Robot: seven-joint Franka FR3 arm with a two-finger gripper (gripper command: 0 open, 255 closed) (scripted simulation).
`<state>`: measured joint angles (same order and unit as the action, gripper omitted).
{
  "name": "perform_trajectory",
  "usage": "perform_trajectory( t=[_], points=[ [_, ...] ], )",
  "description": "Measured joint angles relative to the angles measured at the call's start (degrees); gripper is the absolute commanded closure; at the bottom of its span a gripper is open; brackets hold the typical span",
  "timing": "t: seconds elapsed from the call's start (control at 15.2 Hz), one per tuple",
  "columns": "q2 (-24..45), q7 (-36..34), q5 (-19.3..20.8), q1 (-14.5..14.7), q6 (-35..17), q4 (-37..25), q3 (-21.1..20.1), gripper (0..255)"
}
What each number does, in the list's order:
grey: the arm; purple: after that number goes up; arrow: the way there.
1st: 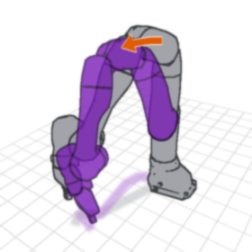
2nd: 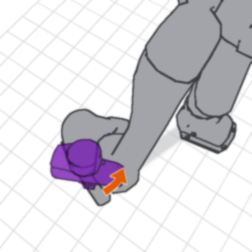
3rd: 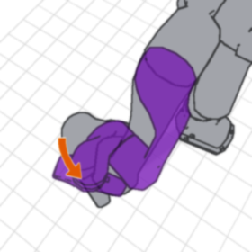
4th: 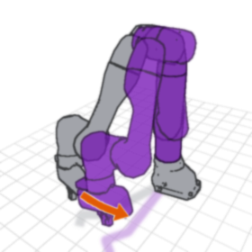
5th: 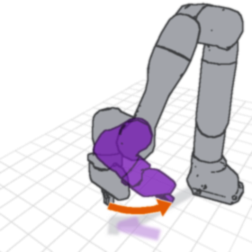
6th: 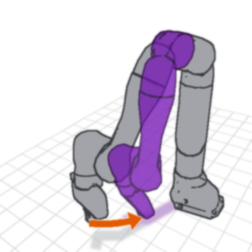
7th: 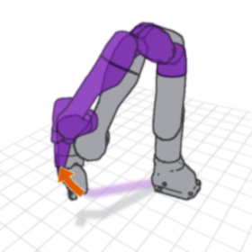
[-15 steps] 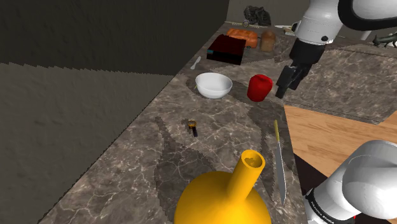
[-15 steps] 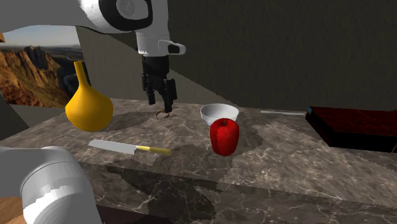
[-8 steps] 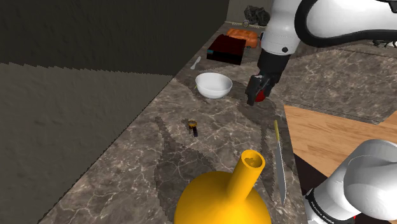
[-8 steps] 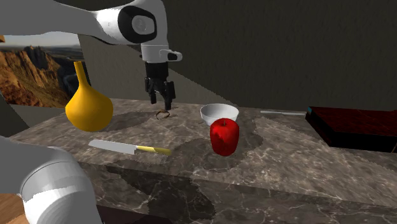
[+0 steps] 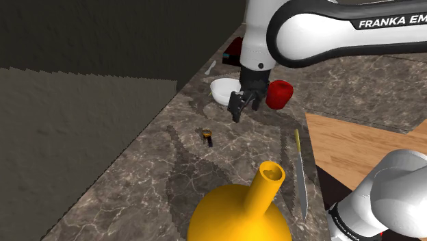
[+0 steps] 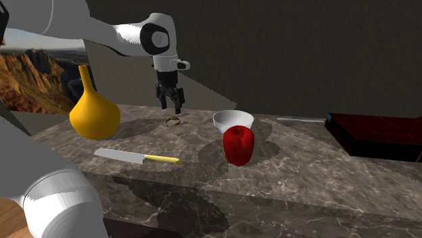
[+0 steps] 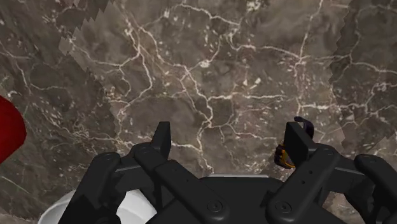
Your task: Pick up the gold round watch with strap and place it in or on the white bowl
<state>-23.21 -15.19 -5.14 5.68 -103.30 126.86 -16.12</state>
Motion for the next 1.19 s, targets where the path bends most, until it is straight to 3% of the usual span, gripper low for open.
perform_trajectory(
  t=[0.59,1.19],
  points=[
    [17.82,-9.50,4.74,1.69,-4.38,-12.43,-7.30,0],
    [20.10,-10.60,5.67,1.94,-10.49,-8.39,-7.81,0]
  ],
)
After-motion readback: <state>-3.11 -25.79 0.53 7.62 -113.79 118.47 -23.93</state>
